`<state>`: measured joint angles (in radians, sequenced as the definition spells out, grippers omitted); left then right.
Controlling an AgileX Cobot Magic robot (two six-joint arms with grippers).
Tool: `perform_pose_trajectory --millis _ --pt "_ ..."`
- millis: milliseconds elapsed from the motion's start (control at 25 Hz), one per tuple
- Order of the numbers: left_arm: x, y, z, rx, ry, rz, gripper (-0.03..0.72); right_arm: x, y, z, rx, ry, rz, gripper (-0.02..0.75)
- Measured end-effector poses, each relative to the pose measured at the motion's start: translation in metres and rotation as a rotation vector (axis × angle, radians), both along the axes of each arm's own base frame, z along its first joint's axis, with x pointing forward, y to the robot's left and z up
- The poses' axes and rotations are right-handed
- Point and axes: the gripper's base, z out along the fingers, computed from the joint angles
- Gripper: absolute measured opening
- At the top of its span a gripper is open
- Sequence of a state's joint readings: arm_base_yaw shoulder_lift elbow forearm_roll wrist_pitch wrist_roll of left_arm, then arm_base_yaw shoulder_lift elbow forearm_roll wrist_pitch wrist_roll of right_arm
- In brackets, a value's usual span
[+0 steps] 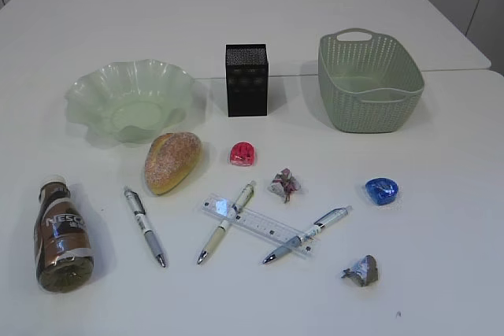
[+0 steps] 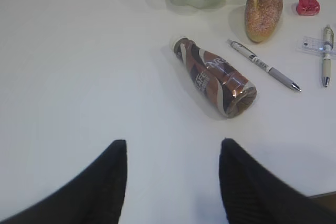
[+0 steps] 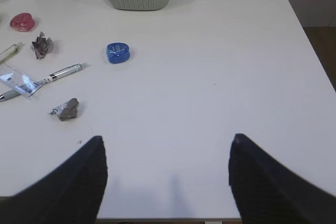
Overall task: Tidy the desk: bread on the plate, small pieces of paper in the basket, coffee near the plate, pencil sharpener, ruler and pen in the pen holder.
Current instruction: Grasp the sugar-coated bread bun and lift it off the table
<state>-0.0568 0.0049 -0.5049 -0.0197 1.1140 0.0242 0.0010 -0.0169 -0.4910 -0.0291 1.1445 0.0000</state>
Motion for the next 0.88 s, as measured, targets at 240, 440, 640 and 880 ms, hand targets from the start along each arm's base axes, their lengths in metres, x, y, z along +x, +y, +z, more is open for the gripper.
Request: perform_pose_trajectory --millis 240,440,640,880 --pt "0.0 0.0 0.0 0.0 0.0 0.0 0.394 0.0 0.0 0.0 0.0 0.0 0.0 0.561" --pt "0.0 0.0 0.0 0.0 0.0 0.0 0.394 0.0 0.0 0.0 0.0 0.0 0.0 0.561" --pt "0.0 0.0 0.0 0.0 0.0 0.0 0.394 0.0 0.0 0.0 0.0 0.0 0.0 0.561" --pt "0.0 0.0 0.0 0.0 0.0 0.0 0.394 0.0 0.0 0.0 0.0 0.0 0.0 0.561"
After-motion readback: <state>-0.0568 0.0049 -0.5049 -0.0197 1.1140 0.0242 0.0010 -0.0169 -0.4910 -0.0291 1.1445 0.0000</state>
